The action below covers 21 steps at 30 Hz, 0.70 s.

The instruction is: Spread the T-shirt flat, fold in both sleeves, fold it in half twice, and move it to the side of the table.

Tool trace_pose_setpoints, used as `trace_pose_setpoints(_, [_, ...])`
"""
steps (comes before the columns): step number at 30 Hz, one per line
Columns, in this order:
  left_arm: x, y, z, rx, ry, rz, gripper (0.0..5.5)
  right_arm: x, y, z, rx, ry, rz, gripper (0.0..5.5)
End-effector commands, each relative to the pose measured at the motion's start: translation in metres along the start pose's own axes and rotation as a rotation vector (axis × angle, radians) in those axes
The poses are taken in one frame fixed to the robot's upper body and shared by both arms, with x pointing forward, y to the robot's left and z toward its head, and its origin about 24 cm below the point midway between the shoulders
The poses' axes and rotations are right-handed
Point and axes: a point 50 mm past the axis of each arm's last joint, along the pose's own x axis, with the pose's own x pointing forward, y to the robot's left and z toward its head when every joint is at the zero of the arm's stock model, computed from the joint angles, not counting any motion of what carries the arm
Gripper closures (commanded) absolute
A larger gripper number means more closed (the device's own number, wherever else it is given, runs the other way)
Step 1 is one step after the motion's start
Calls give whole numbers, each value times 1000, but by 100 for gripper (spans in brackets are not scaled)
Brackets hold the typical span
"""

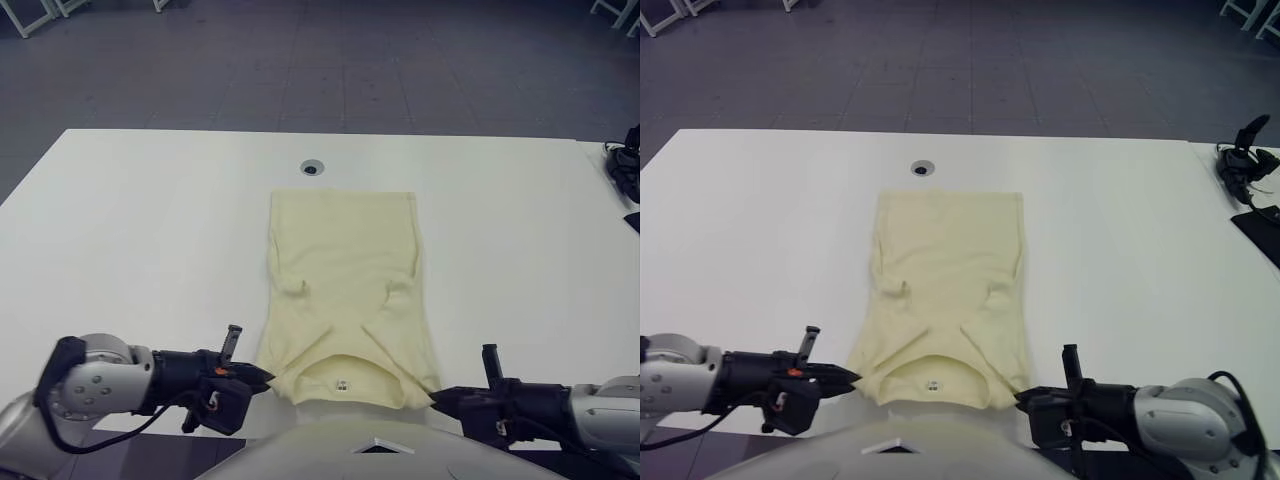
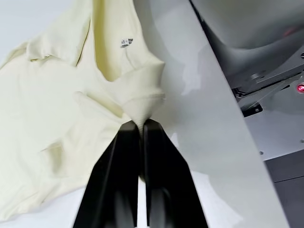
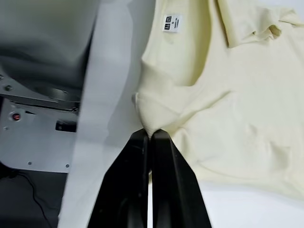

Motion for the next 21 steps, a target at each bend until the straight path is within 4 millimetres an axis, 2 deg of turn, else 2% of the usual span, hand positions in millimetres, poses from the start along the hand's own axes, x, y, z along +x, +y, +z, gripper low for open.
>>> trace_pose_setpoints(1, [-12,-1,9,-29,-56,-65,548,-13,-2,11,-44,-19,77,550])
trace_pose_setpoints(7, [-19,-6,30,-77,-185,-187,548,-23,-5,18,-91,-47,193,550])
trace_pose_setpoints(12, [-28,-1,31,-110,-171,-219,548,-29,-11,25,-109,-74,225,550])
trace_pose_setpoints(16, [-32,16,5,-168,-130,-158,548,-29,-26,23,-101,-43,166,550])
trace_pose_setpoints(21, [-33,47,-31,-292,-165,-26,548,-35,-75,11,-97,-34,86,550])
